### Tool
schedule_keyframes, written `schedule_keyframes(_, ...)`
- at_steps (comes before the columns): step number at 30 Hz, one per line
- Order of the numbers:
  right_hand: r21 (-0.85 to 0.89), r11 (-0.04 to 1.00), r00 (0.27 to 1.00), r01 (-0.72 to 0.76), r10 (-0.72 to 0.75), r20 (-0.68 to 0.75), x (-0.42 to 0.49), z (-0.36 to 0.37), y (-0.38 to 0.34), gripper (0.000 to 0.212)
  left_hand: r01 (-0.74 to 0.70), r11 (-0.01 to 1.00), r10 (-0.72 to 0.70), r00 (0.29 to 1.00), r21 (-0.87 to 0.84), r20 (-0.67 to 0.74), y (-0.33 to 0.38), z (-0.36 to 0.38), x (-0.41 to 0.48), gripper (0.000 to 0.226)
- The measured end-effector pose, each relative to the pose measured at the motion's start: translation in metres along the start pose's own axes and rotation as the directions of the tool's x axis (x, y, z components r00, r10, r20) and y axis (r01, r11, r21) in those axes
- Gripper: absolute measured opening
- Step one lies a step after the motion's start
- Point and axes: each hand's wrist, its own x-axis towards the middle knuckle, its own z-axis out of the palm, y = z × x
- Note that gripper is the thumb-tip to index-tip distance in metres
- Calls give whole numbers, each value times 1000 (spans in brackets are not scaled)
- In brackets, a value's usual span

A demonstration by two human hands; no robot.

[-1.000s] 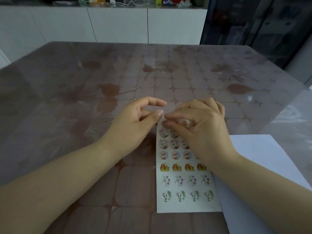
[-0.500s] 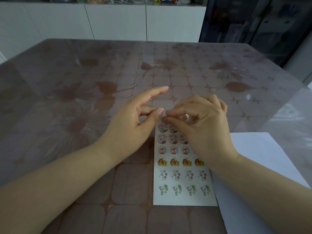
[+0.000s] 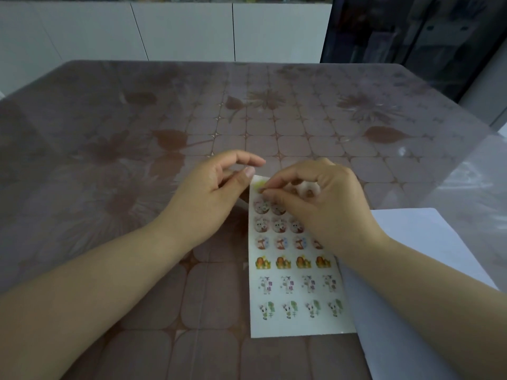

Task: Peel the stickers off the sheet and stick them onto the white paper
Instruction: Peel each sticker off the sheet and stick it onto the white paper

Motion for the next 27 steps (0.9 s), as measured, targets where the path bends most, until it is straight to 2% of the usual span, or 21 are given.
schedule_keyframes(3, 179, 966, 981, -186, 173, 85, 2, -4, -2, 8, 50, 999, -50, 996, 3, 68, 4, 0, 0, 23)
schedule_keyframes(7, 234, 932, 960, -278, 262, 96, 4, -5, 1, 4, 60, 997, -65, 991, 48, 115, 2, 3, 0, 27)
schedule_keyframes(11, 235, 910, 940, -341, 327, 98, 11, -12, -8, 6, 51, 992, -62, 993, 111, 103, -1, 3, 0, 35)
schedule_keyframes(13, 179, 914, 930, -365, 347, 125, 21, -33, -18, 10, 56, 988, -68, 995, 146, 79, -4, 1, 0, 41)
schedule_keyframes(15, 22, 934, 915, -357, 345, 211, 31, -62, -29, 14, 53, 985, -61, 997, 164, 45, -5, 0, 1, 42)
schedule_keyframes(19, -262, 886, 808, -381, 457, 371, 27, -94, -32, 12, 11, 988, -20, 998, 157, 52, -3, 1, 1, 40)
schedule_keyframes(21, -283, 844, 744, -456, 536, 399, 12, -89, -19, 11, 4, 994, -11, 998, 109, 67, -2, 1, 0, 39)
schedule_keyframes(23, -257, 808, 711, -530, 588, 385, -3, -80, -4, 14, 13, 997, -18, 998, 78, 61, -3, 1, 0, 39)
schedule_keyframes(27, -192, 780, 720, -596, 625, 303, -14, -72, 9, 19, 35, 999, -36, 999, 33, 33, -5, 0, 0, 35)
